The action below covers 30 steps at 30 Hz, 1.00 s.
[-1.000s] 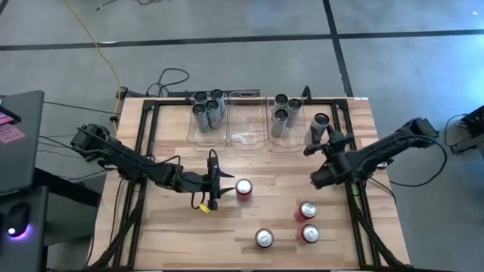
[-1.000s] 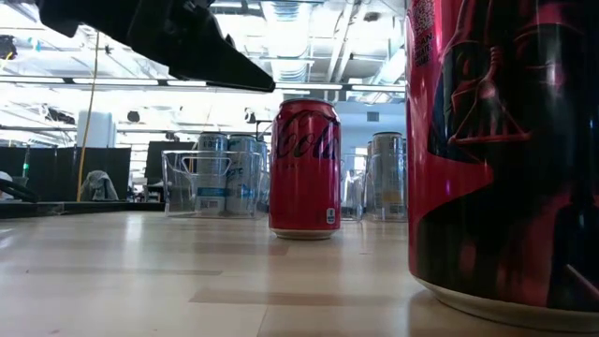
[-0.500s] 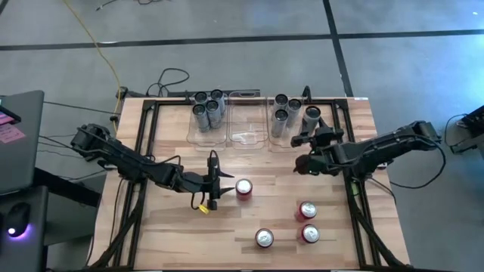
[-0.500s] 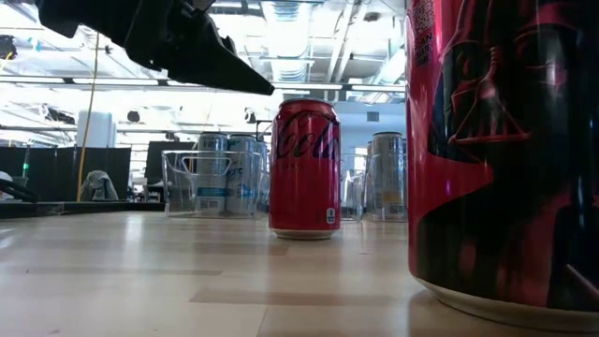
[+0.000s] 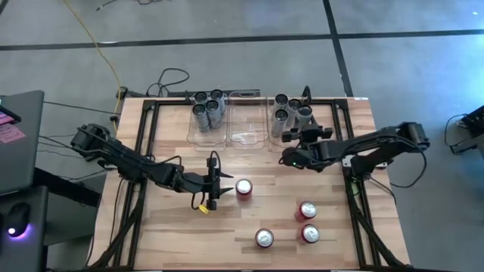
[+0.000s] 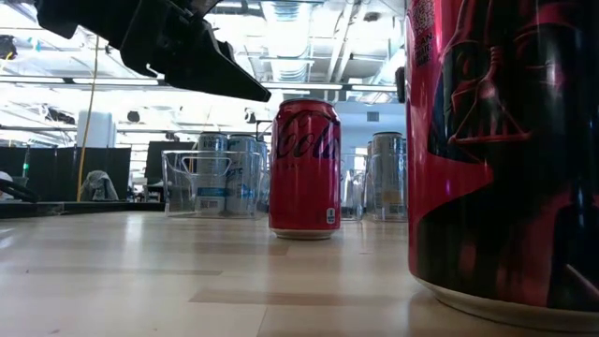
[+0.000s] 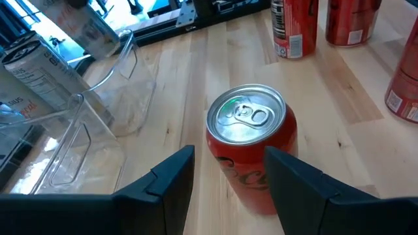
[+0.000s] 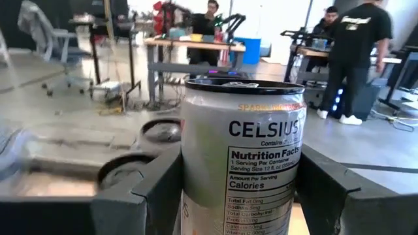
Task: Sort soda cans
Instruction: Put the white-yellow soda can into the right transparent bin
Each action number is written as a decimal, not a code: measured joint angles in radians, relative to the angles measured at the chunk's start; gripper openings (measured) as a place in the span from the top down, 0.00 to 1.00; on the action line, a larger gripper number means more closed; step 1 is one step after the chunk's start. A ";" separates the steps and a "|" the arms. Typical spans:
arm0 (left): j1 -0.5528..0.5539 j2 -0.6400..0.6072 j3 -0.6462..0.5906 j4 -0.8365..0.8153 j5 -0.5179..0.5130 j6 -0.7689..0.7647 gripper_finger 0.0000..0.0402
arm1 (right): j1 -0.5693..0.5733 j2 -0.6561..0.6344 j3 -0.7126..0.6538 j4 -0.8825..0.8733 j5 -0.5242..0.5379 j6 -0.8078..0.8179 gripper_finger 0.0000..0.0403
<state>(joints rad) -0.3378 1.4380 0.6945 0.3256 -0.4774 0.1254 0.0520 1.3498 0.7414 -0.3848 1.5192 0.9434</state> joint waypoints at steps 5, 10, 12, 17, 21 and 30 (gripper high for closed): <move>0.000 0.000 0.000 0.000 0.000 0.001 0.56 | 0.032 0.031 0.090 0.044 0.005 -0.141 0.37; 0.000 0.000 0.000 -0.002 0.000 0.000 0.56 | 0.072 0.023 0.211 0.045 0.004 -0.337 0.37; 0.000 0.000 0.000 -0.004 0.000 -0.001 0.56 | 0.083 0.015 0.257 0.043 -0.017 -0.424 0.37; -0.002 0.000 0.000 -0.008 0.005 -0.005 0.56 | 0.094 0.009 0.352 0.151 -0.231 -0.700 0.37; -0.003 0.000 0.000 -0.008 0.018 -0.006 0.56 | 0.101 0.009 0.368 0.376 -0.468 -0.932 0.37; -0.025 0.000 0.000 -0.020 0.021 -0.006 0.56 | 0.078 0.009 0.357 0.669 -0.788 -1.073 0.37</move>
<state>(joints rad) -0.3627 1.4380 0.6945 0.3060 -0.4564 0.1198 0.1296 1.3591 1.0986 0.2841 0.7310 -0.1295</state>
